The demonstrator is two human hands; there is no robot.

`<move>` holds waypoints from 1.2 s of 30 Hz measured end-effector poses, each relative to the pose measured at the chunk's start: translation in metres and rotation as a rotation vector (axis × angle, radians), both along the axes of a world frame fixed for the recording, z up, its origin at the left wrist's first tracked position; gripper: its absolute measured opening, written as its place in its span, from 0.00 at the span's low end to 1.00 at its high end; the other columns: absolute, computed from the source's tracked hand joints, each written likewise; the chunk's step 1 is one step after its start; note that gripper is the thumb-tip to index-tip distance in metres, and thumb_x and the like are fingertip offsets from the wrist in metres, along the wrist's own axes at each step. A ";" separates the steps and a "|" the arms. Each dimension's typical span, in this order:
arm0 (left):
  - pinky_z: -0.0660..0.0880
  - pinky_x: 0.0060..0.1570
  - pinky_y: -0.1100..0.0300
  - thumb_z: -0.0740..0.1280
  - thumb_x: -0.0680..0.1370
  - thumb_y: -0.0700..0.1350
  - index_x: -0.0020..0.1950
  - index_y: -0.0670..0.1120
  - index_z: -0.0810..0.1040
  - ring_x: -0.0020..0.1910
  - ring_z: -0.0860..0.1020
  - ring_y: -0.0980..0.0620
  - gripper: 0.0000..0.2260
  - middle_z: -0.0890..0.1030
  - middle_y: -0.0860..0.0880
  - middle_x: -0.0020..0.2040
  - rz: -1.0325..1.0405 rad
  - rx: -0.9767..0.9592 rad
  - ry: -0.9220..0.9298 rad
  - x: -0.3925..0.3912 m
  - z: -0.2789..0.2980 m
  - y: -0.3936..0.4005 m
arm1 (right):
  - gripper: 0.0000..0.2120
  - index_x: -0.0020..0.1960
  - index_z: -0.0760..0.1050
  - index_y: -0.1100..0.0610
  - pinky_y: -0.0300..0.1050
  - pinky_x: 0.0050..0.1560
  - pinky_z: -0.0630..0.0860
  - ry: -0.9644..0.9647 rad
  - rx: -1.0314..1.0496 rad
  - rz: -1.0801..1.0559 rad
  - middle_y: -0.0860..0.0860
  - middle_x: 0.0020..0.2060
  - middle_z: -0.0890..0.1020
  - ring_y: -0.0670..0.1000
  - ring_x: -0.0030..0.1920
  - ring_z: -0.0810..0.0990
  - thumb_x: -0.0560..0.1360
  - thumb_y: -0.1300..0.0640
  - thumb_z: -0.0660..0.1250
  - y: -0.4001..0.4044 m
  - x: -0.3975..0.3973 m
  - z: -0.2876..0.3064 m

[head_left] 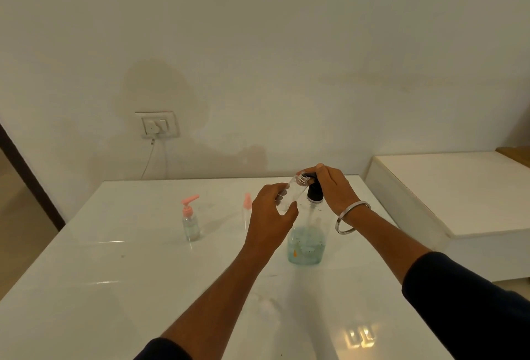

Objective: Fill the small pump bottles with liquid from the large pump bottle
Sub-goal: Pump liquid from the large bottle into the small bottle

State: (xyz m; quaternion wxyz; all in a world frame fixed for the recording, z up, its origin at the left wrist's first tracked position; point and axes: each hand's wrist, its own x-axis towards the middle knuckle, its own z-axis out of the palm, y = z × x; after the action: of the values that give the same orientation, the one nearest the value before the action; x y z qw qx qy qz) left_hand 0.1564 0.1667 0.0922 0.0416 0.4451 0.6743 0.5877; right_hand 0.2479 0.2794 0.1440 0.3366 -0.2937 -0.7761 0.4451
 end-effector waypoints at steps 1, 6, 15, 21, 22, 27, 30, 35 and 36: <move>0.70 0.47 0.76 0.71 0.73 0.43 0.60 0.46 0.75 0.47 0.75 0.62 0.16 0.76 0.54 0.51 0.001 -0.002 -0.007 0.001 0.001 0.000 | 0.19 0.52 0.78 0.60 0.21 0.42 0.70 -0.005 0.007 0.009 0.52 0.46 0.80 0.48 0.47 0.77 0.81 0.58 0.48 0.001 0.000 0.002; 0.71 0.48 0.75 0.71 0.73 0.43 0.60 0.47 0.75 0.48 0.75 0.60 0.16 0.76 0.54 0.52 -0.002 0.013 -0.031 0.004 0.003 -0.003 | 0.19 0.53 0.78 0.60 0.27 0.45 0.71 -0.052 0.023 0.024 0.54 0.47 0.80 0.50 0.48 0.77 0.81 0.57 0.48 0.003 0.001 0.009; 0.69 0.47 0.75 0.71 0.73 0.43 0.59 0.46 0.76 0.48 0.74 0.64 0.15 0.77 0.54 0.51 0.006 0.015 -0.002 0.001 -0.002 -0.003 | 0.19 0.52 0.78 0.62 0.24 0.44 0.71 -0.009 -0.006 -0.001 0.54 0.46 0.80 0.50 0.47 0.77 0.81 0.59 0.48 0.001 -0.002 -0.002; 0.69 0.48 0.76 0.71 0.73 0.42 0.60 0.45 0.75 0.48 0.74 0.64 0.16 0.77 0.54 0.51 0.003 0.021 -0.003 0.001 -0.003 -0.004 | 0.18 0.52 0.78 0.62 0.21 0.41 0.70 -0.009 -0.005 0.007 0.54 0.46 0.80 0.50 0.47 0.76 0.81 0.60 0.49 -0.001 -0.002 -0.002; 0.69 0.48 0.76 0.71 0.73 0.43 0.60 0.45 0.75 0.47 0.75 0.63 0.16 0.77 0.54 0.51 0.008 0.023 -0.006 0.002 -0.003 -0.004 | 0.18 0.52 0.78 0.62 0.21 0.41 0.70 -0.017 0.001 0.012 0.53 0.46 0.80 0.50 0.47 0.77 0.81 0.60 0.49 0.000 -0.002 0.001; 0.71 0.48 0.73 0.71 0.73 0.43 0.59 0.48 0.75 0.48 0.75 0.61 0.15 0.77 0.55 0.50 0.008 0.057 -0.023 0.006 0.002 -0.004 | 0.19 0.53 0.78 0.62 0.26 0.44 0.71 -0.074 0.036 0.041 0.53 0.46 0.80 0.50 0.47 0.76 0.81 0.58 0.48 0.004 0.002 0.011; 0.70 0.48 0.73 0.71 0.73 0.42 0.59 0.47 0.76 0.49 0.74 0.62 0.15 0.77 0.54 0.51 0.008 0.059 -0.019 0.005 0.002 -0.004 | 0.19 0.54 0.77 0.62 0.22 0.42 0.70 -0.064 0.032 0.034 0.54 0.47 0.80 0.49 0.47 0.76 0.81 0.58 0.48 0.004 0.004 0.007; 0.69 0.48 0.76 0.71 0.73 0.41 0.60 0.45 0.76 0.49 0.73 0.67 0.17 0.76 0.55 0.51 0.015 0.040 -0.001 0.001 -0.001 -0.004 | 0.19 0.52 0.78 0.62 0.22 0.42 0.71 0.002 -0.001 0.000 0.54 0.46 0.80 0.50 0.47 0.77 0.81 0.59 0.48 0.001 -0.001 -0.003; 0.70 0.48 0.75 0.71 0.73 0.41 0.60 0.45 0.76 0.49 0.73 0.67 0.17 0.76 0.55 0.51 0.011 0.040 -0.002 0.001 -0.001 -0.005 | 0.19 0.51 0.78 0.61 0.22 0.42 0.71 0.015 -0.010 -0.006 0.54 0.45 0.80 0.49 0.46 0.77 0.81 0.59 0.48 0.000 -0.002 -0.005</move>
State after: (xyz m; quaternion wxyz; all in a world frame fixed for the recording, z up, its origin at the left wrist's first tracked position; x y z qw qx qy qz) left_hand 0.1571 0.1622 0.0911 0.0304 0.4415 0.6648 0.6018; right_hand 0.2459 0.2798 0.1393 0.3423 -0.2945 -0.7704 0.4502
